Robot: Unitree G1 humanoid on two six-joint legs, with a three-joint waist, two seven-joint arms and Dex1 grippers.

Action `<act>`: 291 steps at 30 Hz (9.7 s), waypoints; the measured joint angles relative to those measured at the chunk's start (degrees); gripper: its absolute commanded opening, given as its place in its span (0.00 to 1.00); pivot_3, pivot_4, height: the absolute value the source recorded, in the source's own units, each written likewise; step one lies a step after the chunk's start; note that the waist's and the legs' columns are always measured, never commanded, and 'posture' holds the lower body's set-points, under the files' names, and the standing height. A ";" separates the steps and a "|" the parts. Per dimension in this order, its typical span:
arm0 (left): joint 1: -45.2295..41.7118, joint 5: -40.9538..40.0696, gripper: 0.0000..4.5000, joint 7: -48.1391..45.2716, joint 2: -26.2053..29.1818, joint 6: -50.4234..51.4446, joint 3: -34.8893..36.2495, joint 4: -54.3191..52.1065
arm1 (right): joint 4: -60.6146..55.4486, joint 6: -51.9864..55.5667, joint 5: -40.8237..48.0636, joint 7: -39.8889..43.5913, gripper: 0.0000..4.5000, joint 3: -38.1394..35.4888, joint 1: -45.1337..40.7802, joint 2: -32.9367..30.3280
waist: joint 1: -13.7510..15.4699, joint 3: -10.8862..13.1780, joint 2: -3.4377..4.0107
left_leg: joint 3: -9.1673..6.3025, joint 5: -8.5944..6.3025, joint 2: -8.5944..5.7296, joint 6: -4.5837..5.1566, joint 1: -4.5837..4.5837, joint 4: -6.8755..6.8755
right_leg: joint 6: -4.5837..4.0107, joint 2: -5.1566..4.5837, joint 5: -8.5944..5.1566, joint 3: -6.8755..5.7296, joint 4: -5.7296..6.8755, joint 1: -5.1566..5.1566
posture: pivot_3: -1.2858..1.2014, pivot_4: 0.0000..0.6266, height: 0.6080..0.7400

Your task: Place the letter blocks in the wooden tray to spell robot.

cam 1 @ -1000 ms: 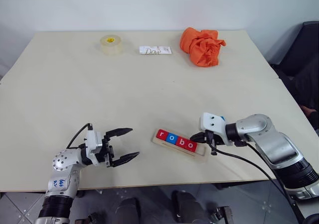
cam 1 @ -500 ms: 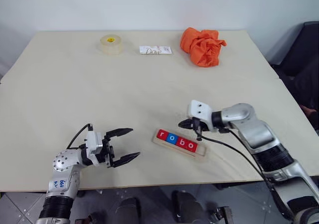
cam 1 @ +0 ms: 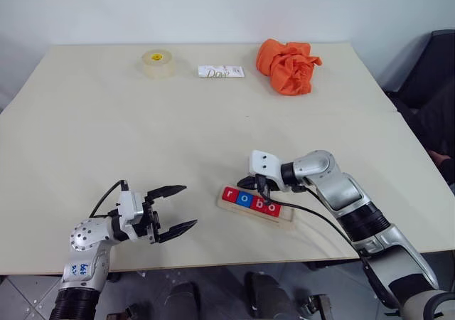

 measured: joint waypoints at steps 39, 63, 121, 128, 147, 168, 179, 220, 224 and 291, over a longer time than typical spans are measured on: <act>-1.33 0.02 1.00 0.18 -0.49 -0.04 -0.53 0.55 | -3.05 0.32 0.38 1.25 0.01 0.58 2.61 0.96 | -0.03 0.00 0.00 | -0.02 -0.01 -0.01 -0.02 0.01 -0.02 | -0.05 -0.07 -0.03 -0.06 0.00 0.00 | 0.52 0.24 1.00; -3.64 -0.15 1.00 -4.77 0.65 -0.20 -0.59 3.42 | -13.73 18.16 11.24 -6.66 0.80 -26.60 15.10 -16.14 | 0.78 0.00 0.01 | 0.09 -0.02 -0.04 -0.02 0.02 -0.63 | -0.04 -0.07 -0.02 -0.07 -0.55 -0.03 | 0.52 0.24 1.00; -14.62 0.00 1.00 -12.52 -1.26 1.64 -2.57 13.72 | -18.35 22.52 17.25 -43.91 0.35 -36.86 29.19 2.18 | 1.38 -0.02 -0.01 | 0.18 0.03 -0.04 0.05 0.11 -0.45 | 0.16 0.15 0.08 0.07 -0.43 0.07 | 0.52 0.24 1.00; -14.63 0.00 1.00 -13.55 -1.27 1.35 -2.88 13.99 | -27.69 26.67 20.31 -46.44 0.33 -40.28 32.13 2.89 | 1.48 -0.02 -0.01 | 0.16 0.03 -0.03 0.05 0.09 -0.47 | 0.16 0.15 0.08 0.06 -0.42 0.05 | 0.52 0.24 1.00; -16.26 0.27 1.00 -14.77 -2.02 1.16 -3.08 15.98 | -46.92 34.87 25.37 -52.64 0.33 -42.28 49.88 7.83 | 1.44 -0.03 -0.03 | 0.14 0.07 -0.06 0.11 0.10 -0.44 | 0.10 0.14 0.04 0.09 -0.44 0.08 | 0.52 0.24 1.00; -15.06 0.28 1.00 -14.51 -1.87 1.20 -2.98 15.38 | -40.65 20.19 23.25 -24.19 1.00 -37.67 50.20 -21.89 | 1.43 -0.03 -0.04 | 0.10 0.07 -0.05 0.11 0.12 -0.36 | 0.22 0.21 0.09 0.10 -0.45 0.14 | 0.52 0.24 1.00; -7.16 -0.01 1.00 -10.02 -0.91 2.57 -1.86 6.56 | -10.99 -4.91 11.45 2.47 1.00 -21.37 30.64 -34.30 | 1.40 -0.01 -0.02 | 0.12 0.01 -0.01 0.13 0.08 0.00 | 0.27 0.20 0.12 0.13 -0.42 0.18 | 0.52 0.24 1.00; 0.77 -0.32 1.00 -3.47 0.46 3.87 0.51 -2.17 | -3.44 -1.12 3.77 13.04 0.32 -8.89 8.15 -23.99 | 0.23 0.02 0.03 | 0.35 -0.02 -0.02 0.07 0.17 0.17 | -0.19 -0.04 -0.04 0.21 -0.01 0.07 | 0.52 0.24 1.00; 0.75 -0.31 1.00 -3.30 0.08 3.38 0.51 -2.14 | -4.23 -1.11 2.83 13.03 0.32 -7.61 8.15 -23.66 | 0.18 0.02 0.03 | 0.34 -0.02 -0.02 0.07 0.18 0.17 | -0.18 -0.01 -0.04 0.20 0.00 0.07 | 0.52 0.24 1.00; -0.09 -0.19 1.00 -2.26 -0.60 0.69 0.44 0.25 | -11.32 5.51 4.37 12.20 0.33 -8.70 8.06 -21.04 | 0.01 -0.03 -0.05 | 0.33 -0.03 0.01 0.05 0.19 0.13 | -0.22 -0.02 -0.06 0.18 -0.03 0.06 | 0.52 0.24 1.00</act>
